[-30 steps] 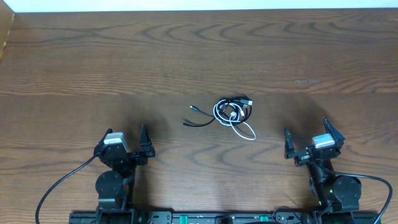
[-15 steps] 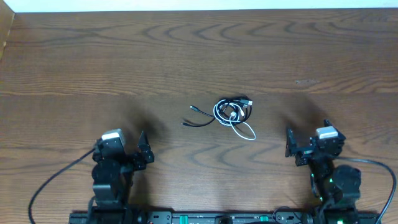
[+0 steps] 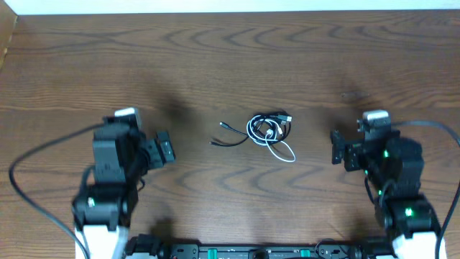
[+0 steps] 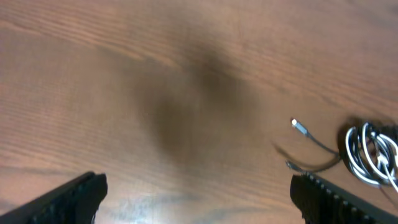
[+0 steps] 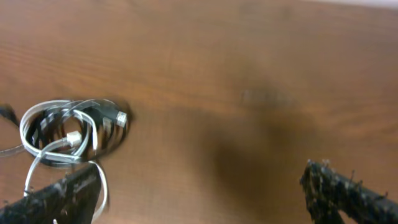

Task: Untangle cables
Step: 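Raise both arms and move them toward the cable bundle, then reach the left gripper down onto the black and white cable bundle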

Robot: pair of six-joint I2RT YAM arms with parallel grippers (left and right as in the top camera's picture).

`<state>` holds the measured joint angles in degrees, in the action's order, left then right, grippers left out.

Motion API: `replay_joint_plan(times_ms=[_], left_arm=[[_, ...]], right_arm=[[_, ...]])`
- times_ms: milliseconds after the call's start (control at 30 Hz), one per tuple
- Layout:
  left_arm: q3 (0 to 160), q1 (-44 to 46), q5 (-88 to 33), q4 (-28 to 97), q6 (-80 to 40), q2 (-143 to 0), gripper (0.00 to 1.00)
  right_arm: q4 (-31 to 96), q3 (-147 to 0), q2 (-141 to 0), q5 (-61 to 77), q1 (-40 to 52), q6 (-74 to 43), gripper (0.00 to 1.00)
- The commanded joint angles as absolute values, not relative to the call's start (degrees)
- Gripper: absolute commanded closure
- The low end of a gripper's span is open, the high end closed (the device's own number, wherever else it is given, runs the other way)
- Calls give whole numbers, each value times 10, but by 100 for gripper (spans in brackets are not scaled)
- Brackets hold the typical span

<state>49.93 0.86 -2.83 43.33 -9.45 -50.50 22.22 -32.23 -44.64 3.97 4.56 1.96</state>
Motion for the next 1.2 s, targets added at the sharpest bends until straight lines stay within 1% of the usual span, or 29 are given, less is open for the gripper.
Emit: replay_joint_plan(times_ms=[0,133,233,333,433,533,633,733,800,1167], left_arm=[[584,7,-37,496,-102,-571,1],[640,7,-34,576,-102,-630,1],[641,7,-39,593,-102,-644,1],[641,7,-83,588,-102,-648,1],[641,7,-136,540,-102,-647,1],[641,7,-186,459,-112,-649,1],[640,7,-191,376,-177,-662,1],[641,20,-191,325,-205,-689,0],[643,39,-190,310,-205,-715,0],[697,161,-166,309,-187,-897,0]], right_arm=[[277,-392,-506,34,42,15,1],[360,-467,-577,33,42,60,1],[366,-491,-600,39,42,58,1],[367,-493,-603,47,42,43,1],[364,-493,-602,51,42,41,1],[362,-493,-602,57,42,36,1],[362,-493,-602,69,42,34,1],[362,-493,-602,67,42,34,1],[362,-493,-603,67,42,34,1],[362,-493,-603,68,42,21,1]])
